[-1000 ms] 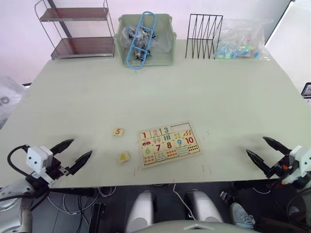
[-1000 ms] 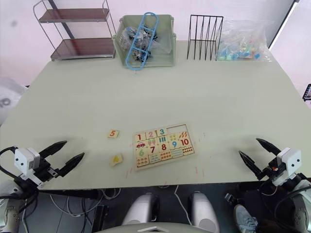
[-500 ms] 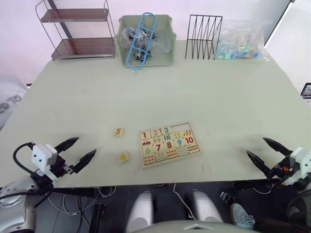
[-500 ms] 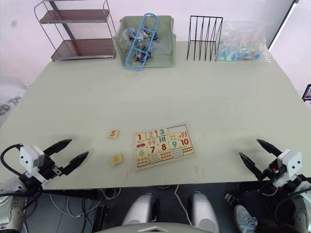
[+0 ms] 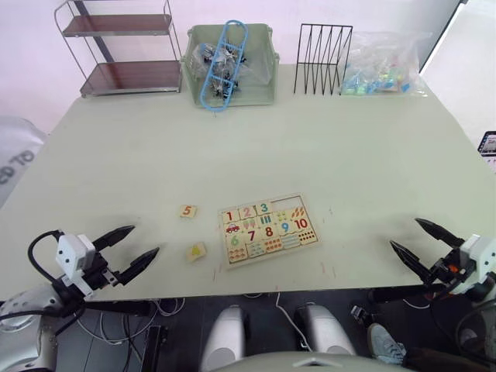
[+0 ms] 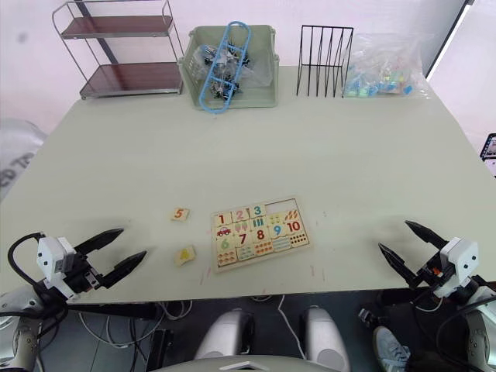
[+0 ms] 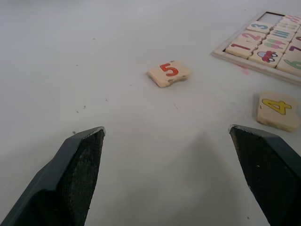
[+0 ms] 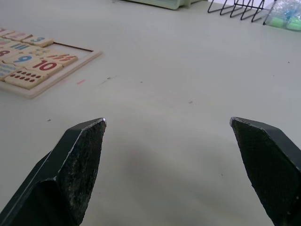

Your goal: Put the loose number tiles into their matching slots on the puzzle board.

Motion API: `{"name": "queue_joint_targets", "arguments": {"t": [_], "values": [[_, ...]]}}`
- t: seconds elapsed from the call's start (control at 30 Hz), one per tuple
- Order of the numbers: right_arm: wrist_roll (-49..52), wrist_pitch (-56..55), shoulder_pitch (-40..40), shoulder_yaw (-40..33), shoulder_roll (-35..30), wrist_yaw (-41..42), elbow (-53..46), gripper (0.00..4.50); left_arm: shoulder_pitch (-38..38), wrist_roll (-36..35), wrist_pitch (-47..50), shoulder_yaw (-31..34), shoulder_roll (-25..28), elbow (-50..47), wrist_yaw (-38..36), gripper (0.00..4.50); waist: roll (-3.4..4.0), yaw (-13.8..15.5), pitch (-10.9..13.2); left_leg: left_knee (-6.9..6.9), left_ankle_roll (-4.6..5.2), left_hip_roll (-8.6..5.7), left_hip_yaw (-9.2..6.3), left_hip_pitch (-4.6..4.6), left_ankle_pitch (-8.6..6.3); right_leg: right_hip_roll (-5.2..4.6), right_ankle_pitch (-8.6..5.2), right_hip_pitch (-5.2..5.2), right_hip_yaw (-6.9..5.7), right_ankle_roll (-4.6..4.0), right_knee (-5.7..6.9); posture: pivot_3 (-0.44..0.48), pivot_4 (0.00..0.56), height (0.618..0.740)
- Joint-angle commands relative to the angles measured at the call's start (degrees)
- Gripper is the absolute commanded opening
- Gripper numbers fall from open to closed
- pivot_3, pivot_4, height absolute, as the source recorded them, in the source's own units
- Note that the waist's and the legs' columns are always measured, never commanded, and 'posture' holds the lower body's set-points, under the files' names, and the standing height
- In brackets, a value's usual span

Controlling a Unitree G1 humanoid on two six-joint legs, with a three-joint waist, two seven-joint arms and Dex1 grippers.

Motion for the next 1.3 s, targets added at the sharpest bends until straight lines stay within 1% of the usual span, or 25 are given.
{"name": "queue_joint_targets", "arguments": {"t": [0.03,0.23,0.37,0.47,0.6,0.77,0.93,1.07,1.3], "values": [[1.5,-0.7,-0.8,-0.4,-1.3,1.6,-0.1,4.43,0.5,-0.4,-0.4,0.2,1.3,-2.3,-1.7,4.5,0.0,0.0,0.0,0.0,0.0,0.0,0.0,-0.01,0.0,0.0,0.01,0.0,0.0,-0.01,0.0,0.0,0.15,0.74],[4.6,1.9,-0.6,-0.2,-3.3,6.6,-1.4,4.43,3.4,-0.1,-0.2,-0.5,2.1,-6.8,-4.1,4.5,0.0,0.0,0.0,-0.01,0.0,0.01,0.02,-0.01,0.0,-0.01,0.01,0.0,0.04,-0.02,-0.02,0.0,0.15,0.74],[7.6,4.4,-0.2,-0.1,-5.7,11.8,-3.3,4.43,4.7,0.8,1.1,-1.8,3.5,-10.4,-4.8,4.5,0.01,0.0,0.0,-0.01,0.0,0.02,0.02,0.02,0.0,-0.01,0.0,0.0,0.1,0.02,0.0,0.0,0.15,0.74],[9.5,6.3,-0.4,-0.1,-7.7,15.2,-4.7,4.43,4.6,2.1,1.7,-3.5,4.9,-11.9,-5.0,4.5,0.01,0.0,0.0,-0.01,0.0,0.03,0.01,0.05,0.0,0.01,-0.08,0.0,0.14,0.17,0.0,0.0,0.15,0.74],[11.2,7.7,-0.4,0.4,-10.1,19.9,-6.8,4.43,4.0,1.7,4.8,-5.3,5.9,-15.0,-4.4,4.5,0.01,0.1,0.0,-0.01,0.0,0.03,0.0,0.04,0.0,0.0,-0.08,0.0,0.16,0.18,-0.02,0.0,0.15,0.74],[12.0,8.5,-0.8,1.7,-10.9,23.8,-8.7,4.43,3.2,2.4,6.7,-7.4,6.8,-15.7,-4.9,4.5,0.01,0.0,0.0,-0.02,0.0,0.02,-0.01,0.03,-0.01,0.01,-0.08,0.0,0.16,0.17,-0.02,0.0,0.15,0.74],[11.0,7.8,-1.5,3.3,-10.7,25.8,-9.7,4.43,0.6,4.0,6.6,-9.5,7.8,-13.1,-5.8,4.5,0.01,0.1,0.0,-0.01,0.0,0.02,0.01,0.05,0.0,0.04,-0.09,0.0,0.16,0.2,0.0,0.0,0.15,0.74],[10.3,7.4,-2.2,4.5,-10.0,25.5,-10.0,4.43,-1.7,5.7,7.0,-12.1,8.1,-12.5,-5.7,4.5,0.01,0.1,0.0,-0.01,0.0,0.02,0.01,0.03,0.0,0.04,-0.08,0.0,0.13,0.19,-0.02,0.0,0.15,0.74],[9.9,6.7,-2.0,5.3,-9.1,24.7,-11.0,4.43,-4.0,9.5,9.8,-16.7,8.8,-16.4,-2.9,4.5,0.02,0.1,0.0,-0.01,0.0,0.01,0.0,0.01,0.0,0.04,0.04,0.0,0.14,0.04,-0.02,0.0,0.15,0.74]]}}
